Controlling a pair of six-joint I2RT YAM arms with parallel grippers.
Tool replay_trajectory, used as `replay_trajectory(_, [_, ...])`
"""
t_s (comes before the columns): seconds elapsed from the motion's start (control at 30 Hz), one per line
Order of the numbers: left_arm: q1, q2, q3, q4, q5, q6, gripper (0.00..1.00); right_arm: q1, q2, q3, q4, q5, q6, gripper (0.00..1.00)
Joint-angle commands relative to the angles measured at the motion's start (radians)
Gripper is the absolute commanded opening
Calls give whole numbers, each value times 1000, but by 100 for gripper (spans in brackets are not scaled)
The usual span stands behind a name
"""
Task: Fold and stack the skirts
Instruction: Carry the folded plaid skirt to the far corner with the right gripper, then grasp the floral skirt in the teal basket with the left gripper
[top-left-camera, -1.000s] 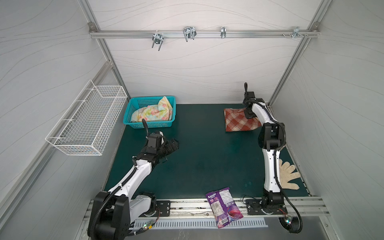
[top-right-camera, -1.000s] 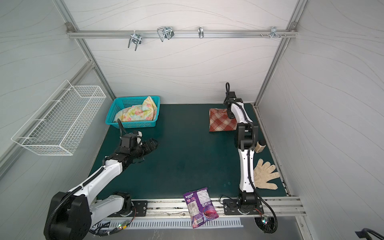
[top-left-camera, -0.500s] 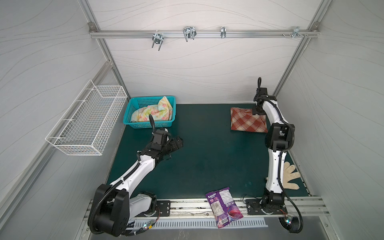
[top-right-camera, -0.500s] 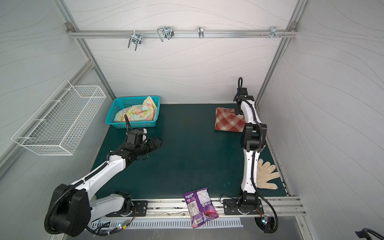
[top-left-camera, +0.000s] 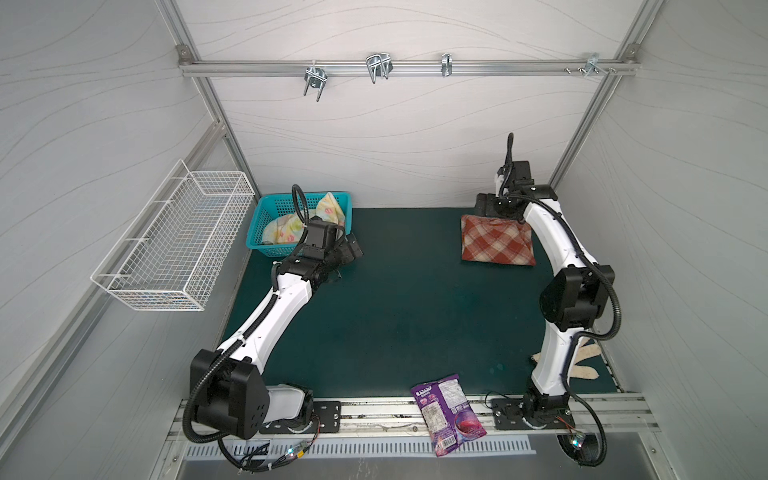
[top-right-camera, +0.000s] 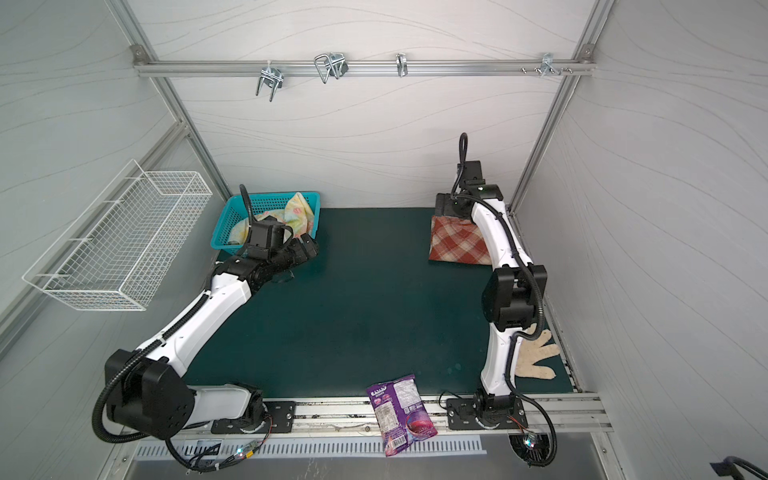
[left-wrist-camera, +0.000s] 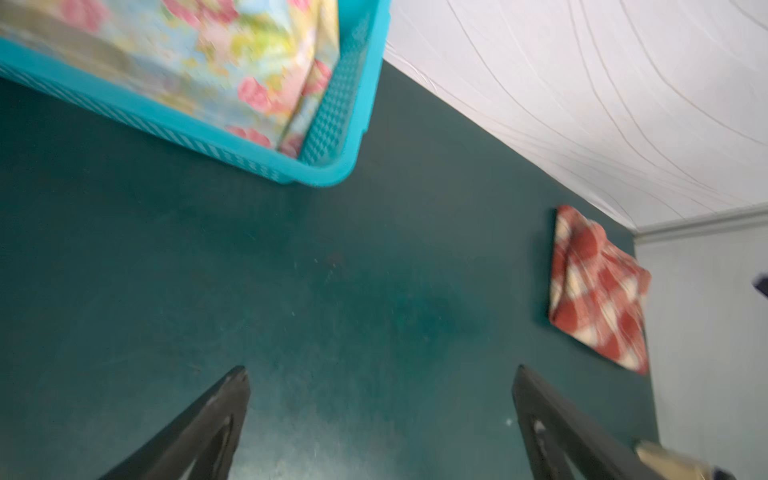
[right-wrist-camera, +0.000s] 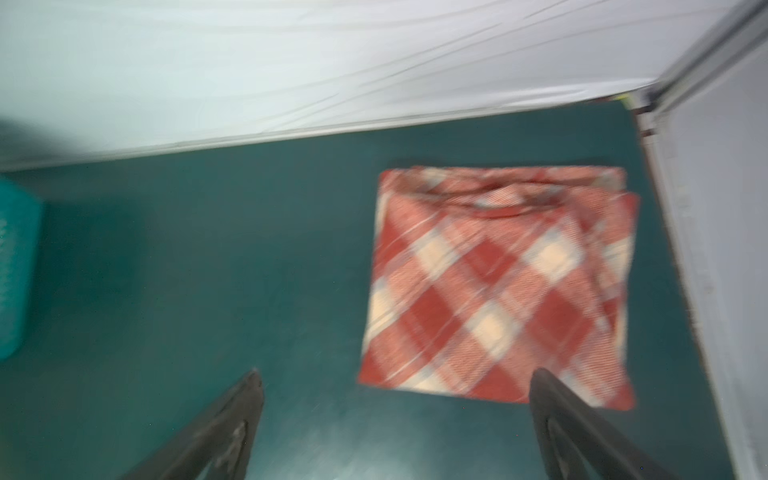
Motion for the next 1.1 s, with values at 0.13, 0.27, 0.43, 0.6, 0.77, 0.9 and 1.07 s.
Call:
replay_trajectory(0.13, [56,187,223,-123,-186,50,99,119,-295,-352,255,-189,87,99])
replay_trajectory(0.27, [94,342,366,-154,-204,163,99,176,-425,-526,352,-211,104,99])
replay_trajectory(0.43, [128,569,611,-244,-227,288,99,239,-523,-648,387,-222,106,99])
replay_trajectory(0.6, [162,784,850,-277,-198,405,99,278,-591,-765,432,-229,113,99])
replay_trajectory(0.77, [190,942,1000,-246,-169,520,99,309,-630,-835,469,-231,122,99])
replay_trajectory(0.9, [246,1039,1114,-271,-108,483,99,326,-619,-854,498,-240,137,99])
replay_trajectory(1.07, [281,1111,1186,-248,-75,515,99,361,-603,-870,501,-187,125,99])
